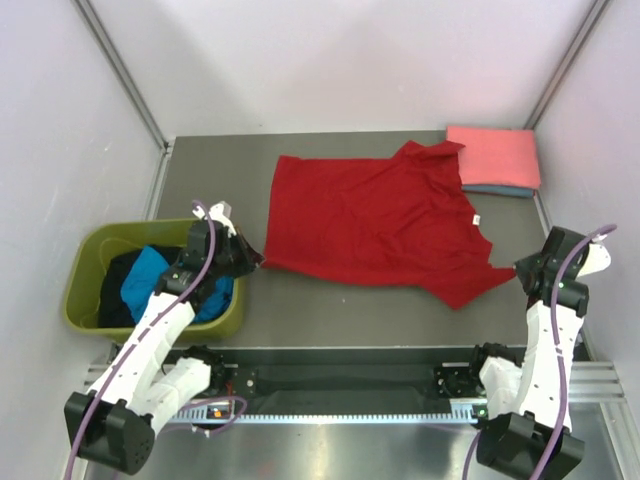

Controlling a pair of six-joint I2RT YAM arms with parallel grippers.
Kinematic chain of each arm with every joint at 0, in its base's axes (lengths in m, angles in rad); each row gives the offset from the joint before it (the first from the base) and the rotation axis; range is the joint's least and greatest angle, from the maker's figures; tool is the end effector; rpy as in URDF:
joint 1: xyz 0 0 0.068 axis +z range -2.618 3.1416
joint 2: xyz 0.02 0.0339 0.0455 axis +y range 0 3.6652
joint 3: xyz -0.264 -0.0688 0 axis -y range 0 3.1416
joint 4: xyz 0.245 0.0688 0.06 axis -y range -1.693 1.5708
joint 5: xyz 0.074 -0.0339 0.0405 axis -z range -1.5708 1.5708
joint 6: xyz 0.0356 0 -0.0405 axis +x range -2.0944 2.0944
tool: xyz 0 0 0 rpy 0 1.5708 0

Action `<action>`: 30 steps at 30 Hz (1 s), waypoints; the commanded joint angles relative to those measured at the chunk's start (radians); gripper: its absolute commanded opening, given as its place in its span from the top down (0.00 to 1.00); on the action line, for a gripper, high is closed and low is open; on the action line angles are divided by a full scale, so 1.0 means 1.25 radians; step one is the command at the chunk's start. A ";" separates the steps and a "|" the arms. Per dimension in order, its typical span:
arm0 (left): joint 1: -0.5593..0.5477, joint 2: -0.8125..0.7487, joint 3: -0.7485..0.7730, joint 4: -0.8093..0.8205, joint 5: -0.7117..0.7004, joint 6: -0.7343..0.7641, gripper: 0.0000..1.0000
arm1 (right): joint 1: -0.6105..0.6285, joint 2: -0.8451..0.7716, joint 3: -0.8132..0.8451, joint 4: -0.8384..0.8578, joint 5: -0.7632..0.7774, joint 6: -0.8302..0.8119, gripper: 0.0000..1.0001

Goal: Fold and stack the t-shirts
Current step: Flatten the tshirt out

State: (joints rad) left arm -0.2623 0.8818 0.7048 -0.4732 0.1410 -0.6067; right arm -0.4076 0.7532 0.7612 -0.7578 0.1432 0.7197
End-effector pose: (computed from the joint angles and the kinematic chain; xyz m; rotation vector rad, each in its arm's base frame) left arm 0.1830 -0.0543 0.2671 -0.3130 2.2670 -0.6239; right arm 0.1374 -0.0649 0.2816 1.2951 1.9141 -0.0074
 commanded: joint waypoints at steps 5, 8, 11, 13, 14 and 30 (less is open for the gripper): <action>0.004 0.035 -0.009 -0.017 0.014 -0.001 1.00 | 0.000 0.054 0.065 -0.123 0.193 -0.009 1.00; 0.004 0.035 -0.004 -0.009 0.028 0.004 1.00 | 0.000 0.059 0.093 -0.136 0.229 -0.016 1.00; 0.004 0.028 0.035 -0.024 0.008 0.015 1.00 | 0.000 0.045 0.127 -0.126 0.235 -0.032 1.00; 0.004 0.032 0.061 -0.026 0.009 0.021 1.00 | 0.000 0.037 0.141 -0.122 0.229 -0.031 1.00; 0.004 0.037 0.090 -0.030 0.014 0.023 1.00 | 0.000 0.034 0.149 -0.120 0.214 -0.031 1.00; -0.140 0.038 0.177 -0.213 -0.056 -0.001 1.00 | 0.000 0.032 0.148 -0.113 0.206 -0.058 1.00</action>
State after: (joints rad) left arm -0.4038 0.9390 0.8768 -0.6571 0.1253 -0.6006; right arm -0.4076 0.7986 0.9115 -0.9237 0.3656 0.6685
